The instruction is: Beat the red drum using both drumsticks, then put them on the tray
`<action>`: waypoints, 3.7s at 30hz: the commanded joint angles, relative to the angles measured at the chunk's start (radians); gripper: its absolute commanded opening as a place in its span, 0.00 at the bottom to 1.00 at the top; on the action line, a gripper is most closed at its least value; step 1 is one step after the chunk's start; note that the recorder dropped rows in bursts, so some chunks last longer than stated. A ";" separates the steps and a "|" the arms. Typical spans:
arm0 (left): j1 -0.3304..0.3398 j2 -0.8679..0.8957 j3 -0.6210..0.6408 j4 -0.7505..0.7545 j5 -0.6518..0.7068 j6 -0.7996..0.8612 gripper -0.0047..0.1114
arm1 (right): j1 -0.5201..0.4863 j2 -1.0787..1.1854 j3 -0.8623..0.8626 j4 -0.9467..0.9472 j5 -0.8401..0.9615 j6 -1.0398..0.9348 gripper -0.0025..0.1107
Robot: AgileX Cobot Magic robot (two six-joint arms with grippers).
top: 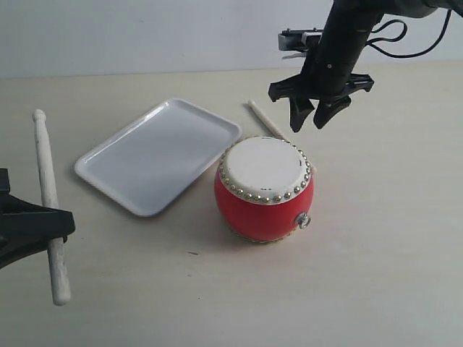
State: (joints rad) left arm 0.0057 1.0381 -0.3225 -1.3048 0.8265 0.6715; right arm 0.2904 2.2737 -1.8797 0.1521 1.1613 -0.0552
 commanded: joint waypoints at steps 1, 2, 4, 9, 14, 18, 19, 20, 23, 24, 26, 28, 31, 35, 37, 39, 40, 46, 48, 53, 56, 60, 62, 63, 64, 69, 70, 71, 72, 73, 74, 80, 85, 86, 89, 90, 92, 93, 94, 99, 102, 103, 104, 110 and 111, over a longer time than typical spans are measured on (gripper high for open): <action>-0.005 -0.002 0.004 0.023 0.018 -0.004 0.04 | 0.019 0.009 -0.013 -0.022 -0.111 -0.003 0.35; -0.005 -0.002 0.004 0.032 0.031 -0.004 0.04 | 0.024 0.014 -0.013 -0.032 -0.124 -0.003 0.34; -0.005 -0.002 0.004 0.039 0.057 -0.009 0.04 | 0.030 0.026 -0.013 -0.035 -0.138 -0.008 0.33; -0.005 -0.002 0.004 0.041 0.066 -0.024 0.04 | 0.036 0.057 -0.013 -0.038 -0.100 -0.021 0.33; -0.005 -0.002 0.004 0.046 0.064 -0.026 0.04 | 0.036 0.079 -0.013 -0.057 -0.084 -0.021 0.33; -0.005 -0.002 0.004 0.067 0.062 -0.026 0.04 | 0.036 0.081 -0.013 -0.034 -0.087 -0.021 0.33; -0.005 -0.002 0.004 0.077 0.060 -0.026 0.04 | 0.036 0.081 -0.013 -0.034 -0.087 -0.021 0.33; -0.005 -0.002 0.004 0.086 0.058 -0.026 0.04 | 0.036 0.081 -0.013 -0.034 -0.087 -0.021 0.33; -0.005 -0.002 0.004 0.095 0.058 -0.026 0.04 | 0.036 0.085 -0.013 -0.038 -0.070 -0.021 0.33; -0.005 -0.002 0.004 0.095 0.058 -0.026 0.04 | 0.036 0.087 -0.013 -0.038 -0.062 -0.021 0.33; -0.005 -0.002 0.004 0.095 0.058 -0.026 0.04 | 0.036 0.093 -0.013 -0.038 -0.038 -0.021 0.33; -0.005 -0.002 0.004 0.097 0.058 -0.026 0.04 | 0.036 0.099 -0.013 -0.038 -0.017 -0.025 0.33; -0.005 -0.002 0.004 0.098 0.058 -0.024 0.04 | 0.036 0.099 -0.013 -0.038 -0.006 -0.028 0.33; -0.005 -0.002 0.004 0.098 0.055 -0.022 0.04 | 0.036 0.102 -0.013 -0.038 0.003 -0.028 0.33; -0.005 -0.002 0.004 0.098 0.051 -0.022 0.04 | 0.036 0.106 -0.013 -0.038 0.011 -0.028 0.33; -0.005 -0.002 0.004 0.098 0.046 -0.022 0.04 | 0.036 0.107 -0.013 -0.040 0.011 -0.028 0.33; -0.005 -0.002 0.004 0.098 0.046 -0.022 0.04 | 0.036 0.109 -0.013 -0.040 0.011 -0.028 0.33; -0.005 -0.002 0.004 0.098 0.033 -0.022 0.04 | 0.036 0.113 -0.013 -0.036 0.011 -0.028 0.33; -0.005 -0.002 0.004 0.098 0.031 -0.022 0.04 | 0.036 0.113 -0.013 -0.036 0.013 -0.028 0.33; -0.005 -0.002 0.004 0.098 0.029 -0.022 0.04 | 0.036 0.114 -0.013 -0.040 0.017 -0.031 0.33; -0.005 -0.002 0.004 0.098 0.029 -0.022 0.04 | 0.036 0.114 -0.013 -0.040 0.017 -0.031 0.33; -0.005 -0.002 0.004 0.098 0.029 -0.022 0.04 | 0.036 0.114 -0.013 -0.061 0.017 -0.029 0.33; -0.005 -0.002 0.004 0.098 0.029 -0.022 0.04 | 0.036 0.114 -0.013 -0.075 0.017 -0.029 0.33; -0.005 -0.002 0.004 0.098 0.029 -0.022 0.04 | 0.036 0.114 -0.013 -0.083 0.017 -0.029 0.33; -0.005 -0.002 0.004 0.098 0.027 -0.022 0.04 | 0.036 0.114 -0.013 -0.084 0.017 -0.029 0.33; -0.005 -0.002 0.004 0.098 0.027 -0.022 0.04 | 0.036 0.114 -0.013 -0.080 0.017 -0.024 0.33; -0.005 -0.002 0.004 0.098 0.027 -0.022 0.04 | 0.036 0.114 -0.013 -0.080 0.017 -0.022 0.33; -0.005 -0.002 0.004 0.098 0.027 -0.022 0.04 | 0.036 0.114 -0.013 -0.080 0.017 -0.022 0.33; -0.005 -0.002 0.004 0.098 0.027 -0.022 0.04 | 0.036 0.114 -0.013 -0.080 0.017 -0.022 0.33; -0.005 -0.002 0.004 0.098 0.027 -0.022 0.04 | 0.036 0.114 -0.013 -0.080 0.020 -0.022 0.33; -0.005 -0.002 0.004 0.098 0.027 -0.022 0.04 | 0.036 0.114 -0.011 -0.075 0.022 -0.022 0.33; -0.005 -0.002 0.004 0.098 0.032 -0.022 0.04 | 0.036 0.114 -0.011 -0.046 0.018 -0.048 0.33; -0.005 -0.002 0.004 0.098 0.032 -0.022 0.04 | 0.036 0.114 -0.011 -0.043 0.018 -0.048 0.33; -0.005 -0.002 0.004 0.098 0.032 -0.022 0.04 | 0.036 0.114 -0.011 -0.043 0.018 -0.048 0.33; -0.005 -0.002 0.004 0.098 0.035 -0.022 0.04 | 0.036 0.114 -0.011 -0.043 0.018 -0.048 0.33; -0.005 -0.002 0.004 0.098 0.036 -0.022 0.04 | 0.036 0.114 -0.011 -0.043 0.018 -0.048 0.33; -0.005 -0.002 0.004 0.093 0.043 -0.022 0.04 | 0.036 0.126 -0.011 -0.041 0.018 -0.048 0.33; -0.005 -0.002 0.004 0.091 0.043 -0.022 0.04 | 0.036 0.130 -0.011 -0.040 0.018 -0.048 0.33; -0.005 -0.002 0.004 0.092 0.048 -0.022 0.04 | 0.036 0.139 -0.011 -0.036 0.020 -0.048 0.33; -0.005 -0.002 0.004 0.092 0.054 -0.022 0.04 | 0.036 0.135 -0.011 -0.034 0.022 -0.048 0.23; -0.005 -0.002 0.004 0.092 0.049 -0.013 0.04 | 0.036 0.135 -0.011 -0.034 0.049 -0.048 0.04; -0.005 -0.002 -0.003 0.099 0.053 0.005 0.04 | 0.036 0.135 -0.011 -0.034 0.060 -0.033 0.02; -0.005 -0.002 -0.012 0.103 0.056 0.005 0.04 | 0.036 0.135 -0.011 -0.034 0.060 -0.025 0.02; -0.005 -0.002 -0.166 0.249 0.080 -0.066 0.04 | 0.036 0.026 -0.011 -0.111 0.060 -0.025 0.02; -0.005 -0.002 -0.210 0.297 0.085 -0.081 0.04 | 0.036 -0.021 -0.011 -0.127 0.060 -0.025 0.02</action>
State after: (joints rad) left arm 0.0057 1.0381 -0.4804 -1.0636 0.8979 0.6204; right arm 0.3242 2.3265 -1.8887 0.0596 1.2169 -0.0844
